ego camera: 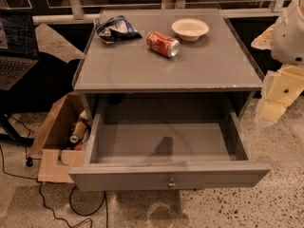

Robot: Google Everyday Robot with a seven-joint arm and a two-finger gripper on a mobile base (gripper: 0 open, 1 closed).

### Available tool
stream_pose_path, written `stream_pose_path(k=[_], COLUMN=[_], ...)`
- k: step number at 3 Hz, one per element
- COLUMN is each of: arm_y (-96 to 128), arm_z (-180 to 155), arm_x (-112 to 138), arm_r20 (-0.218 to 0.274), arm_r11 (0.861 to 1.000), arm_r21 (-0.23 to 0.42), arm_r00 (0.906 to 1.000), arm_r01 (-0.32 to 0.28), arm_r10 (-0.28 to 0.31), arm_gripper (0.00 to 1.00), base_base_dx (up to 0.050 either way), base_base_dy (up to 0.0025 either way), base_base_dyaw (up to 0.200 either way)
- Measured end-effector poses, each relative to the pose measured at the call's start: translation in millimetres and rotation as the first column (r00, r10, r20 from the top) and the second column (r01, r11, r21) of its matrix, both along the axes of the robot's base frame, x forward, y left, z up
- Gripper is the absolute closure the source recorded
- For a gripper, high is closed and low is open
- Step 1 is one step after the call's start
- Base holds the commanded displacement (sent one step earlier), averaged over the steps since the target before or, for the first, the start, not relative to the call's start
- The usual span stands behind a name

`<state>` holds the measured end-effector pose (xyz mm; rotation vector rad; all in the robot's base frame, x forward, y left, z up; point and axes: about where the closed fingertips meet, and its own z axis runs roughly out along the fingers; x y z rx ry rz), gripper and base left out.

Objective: Place coke can into top drawer

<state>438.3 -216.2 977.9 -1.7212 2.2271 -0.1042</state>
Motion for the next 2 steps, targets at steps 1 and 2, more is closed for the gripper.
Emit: stream_pose_path(k=[1,2], arm_y=[0.0,0.0], arm_z=[0.0,0.0], arm_x=[0.0,0.0], arm_r20=[0.000,0.000], arm_r11=[1.000,1.000], arm_r21=[0.000,0.000], arm_r00=[1.0000,1.0000], arm_r01=[0.000,0.000], arm_r10=[0.000,0.000], arm_gripper=[0.00,0.00], base_base_dx=[0.050,0.050], base_base_dy=[0.00000,-0.00004], base_base_dyaw=[0.000,0.001])
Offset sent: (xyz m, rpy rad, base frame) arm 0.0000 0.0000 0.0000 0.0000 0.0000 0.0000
